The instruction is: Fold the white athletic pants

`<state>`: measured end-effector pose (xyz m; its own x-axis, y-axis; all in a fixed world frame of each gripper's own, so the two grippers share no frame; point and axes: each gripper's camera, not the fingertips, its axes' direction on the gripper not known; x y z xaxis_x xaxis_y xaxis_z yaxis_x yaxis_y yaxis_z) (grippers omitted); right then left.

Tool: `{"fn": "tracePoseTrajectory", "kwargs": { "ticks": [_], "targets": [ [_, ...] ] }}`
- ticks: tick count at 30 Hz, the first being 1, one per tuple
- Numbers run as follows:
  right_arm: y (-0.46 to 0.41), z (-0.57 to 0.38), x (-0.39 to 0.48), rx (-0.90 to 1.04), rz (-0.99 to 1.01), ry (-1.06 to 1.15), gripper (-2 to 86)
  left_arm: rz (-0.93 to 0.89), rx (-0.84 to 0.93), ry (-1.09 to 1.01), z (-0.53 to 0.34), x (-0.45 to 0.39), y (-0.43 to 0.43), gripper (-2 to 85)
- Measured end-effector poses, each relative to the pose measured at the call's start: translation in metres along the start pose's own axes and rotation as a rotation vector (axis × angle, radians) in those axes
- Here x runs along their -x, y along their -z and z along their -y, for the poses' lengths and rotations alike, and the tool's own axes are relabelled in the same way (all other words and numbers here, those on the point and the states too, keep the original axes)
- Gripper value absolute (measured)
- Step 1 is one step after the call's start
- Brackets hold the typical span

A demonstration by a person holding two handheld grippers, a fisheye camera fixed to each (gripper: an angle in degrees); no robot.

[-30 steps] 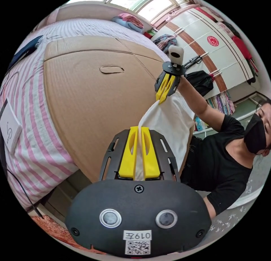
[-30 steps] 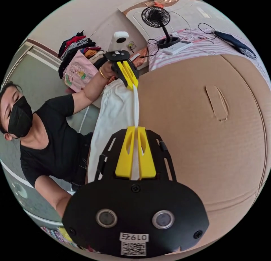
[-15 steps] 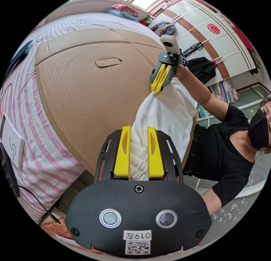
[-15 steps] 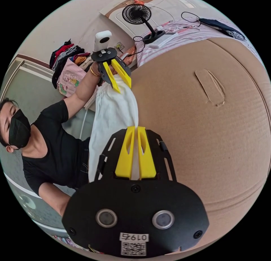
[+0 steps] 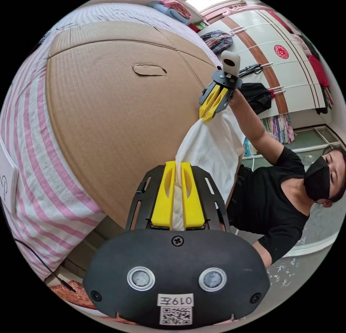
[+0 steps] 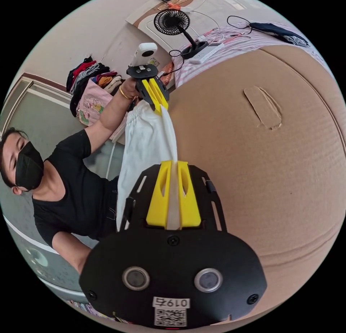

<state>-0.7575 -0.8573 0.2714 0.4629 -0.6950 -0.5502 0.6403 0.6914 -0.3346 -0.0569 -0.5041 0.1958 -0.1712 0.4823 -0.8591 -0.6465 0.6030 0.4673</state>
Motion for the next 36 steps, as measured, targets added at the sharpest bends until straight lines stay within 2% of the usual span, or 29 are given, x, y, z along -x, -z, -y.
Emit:
{"fn": "tracePoseTrajectory", "kwargs": {
  "ticks": [3, 7, 15, 18, 24, 27, 30, 32, 36],
  "targets": [
    [0.012, -0.004, 0.005, 0.060, 0.035, -0.011, 5.3, 0.015, 0.002, -0.016, -0.011, -0.010, 0.003, 0.9],
    [0.023, -0.005, 0.021, 0.108, 0.016, 0.000, 1.4, 0.018, 0.008, -0.016, -0.028, -0.021, 0.006, 1.0],
    [0.053, -0.032, 0.058, 0.023, 0.037, -0.079, -0.6, -0.023, -0.031, 0.053, -0.075, -0.031, 0.012, 1.0],
    [0.061, -0.041, 0.091, 0.007, -0.039, -0.084, -0.6, 0.029, -0.071, 0.029, -0.099, -0.051, 0.023, 1.1],
    [0.076, -0.057, 0.165, 0.014, -0.184, -0.073, -0.1, 0.245, -0.209, 0.068, -0.171, -0.104, 0.065, 1.4],
    [0.097, -0.076, 0.210, -0.081, -0.297, -0.102, -0.5, 0.293, -0.328, 0.065, -0.225, -0.139, 0.085, 1.6],
    [0.123, -0.107, 0.275, -0.261, -0.401, -0.127, -0.6, 0.374, -0.473, 0.045, -0.290, -0.185, 0.094, 1.9],
    [0.129, -0.133, 0.348, -0.385, -0.534, -0.118, -0.6, 0.475, -0.579, 0.032, -0.344, -0.227, 0.088, 2.1],
    [0.106, -0.169, 0.462, -0.492, -0.757, -0.087, -0.7, 0.615, -0.711, 0.100, -0.423, -0.278, 0.060, 2.4]
  ]
}}
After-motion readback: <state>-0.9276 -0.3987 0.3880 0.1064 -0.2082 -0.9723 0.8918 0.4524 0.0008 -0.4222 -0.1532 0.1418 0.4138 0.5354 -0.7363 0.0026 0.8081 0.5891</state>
